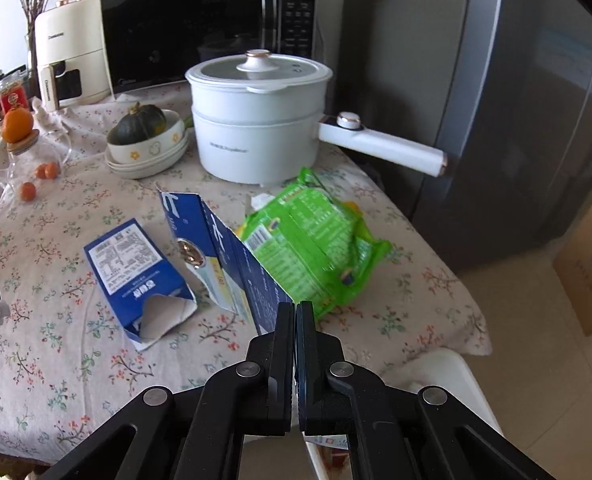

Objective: Collect trash
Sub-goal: 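Carry the carton piece and tissue over the white bin and open both tools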

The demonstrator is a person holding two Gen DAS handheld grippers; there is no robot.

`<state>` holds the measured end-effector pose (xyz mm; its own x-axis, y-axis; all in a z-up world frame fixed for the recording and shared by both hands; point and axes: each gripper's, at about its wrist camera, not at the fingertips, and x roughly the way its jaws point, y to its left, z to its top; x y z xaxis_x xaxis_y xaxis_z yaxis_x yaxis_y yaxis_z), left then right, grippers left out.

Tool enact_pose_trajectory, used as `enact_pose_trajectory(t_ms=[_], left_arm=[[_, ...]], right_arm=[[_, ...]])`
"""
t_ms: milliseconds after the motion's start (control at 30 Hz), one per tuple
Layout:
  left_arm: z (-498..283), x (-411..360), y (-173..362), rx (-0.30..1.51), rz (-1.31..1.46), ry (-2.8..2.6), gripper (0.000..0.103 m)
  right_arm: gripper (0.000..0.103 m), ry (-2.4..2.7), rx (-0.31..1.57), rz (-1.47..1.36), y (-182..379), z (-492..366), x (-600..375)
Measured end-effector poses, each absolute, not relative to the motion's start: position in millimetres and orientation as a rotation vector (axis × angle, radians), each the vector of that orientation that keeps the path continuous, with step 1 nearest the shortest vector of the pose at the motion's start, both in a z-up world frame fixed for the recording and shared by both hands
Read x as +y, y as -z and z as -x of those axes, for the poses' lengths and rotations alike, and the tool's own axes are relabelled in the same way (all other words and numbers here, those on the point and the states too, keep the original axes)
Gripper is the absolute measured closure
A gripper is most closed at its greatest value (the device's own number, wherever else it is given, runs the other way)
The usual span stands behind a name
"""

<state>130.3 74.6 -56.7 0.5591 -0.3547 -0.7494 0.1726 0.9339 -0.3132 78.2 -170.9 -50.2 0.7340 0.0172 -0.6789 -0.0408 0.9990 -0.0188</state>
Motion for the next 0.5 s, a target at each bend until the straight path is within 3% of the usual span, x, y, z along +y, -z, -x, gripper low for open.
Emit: enact_pose_trajectory(t_ms=[500], left_arm=[[-138,-28,62,0.960,0.127,0.462,0.074]], right_arm=[[0.103,0.121,0.779,-0.023,70,-28,-279]])
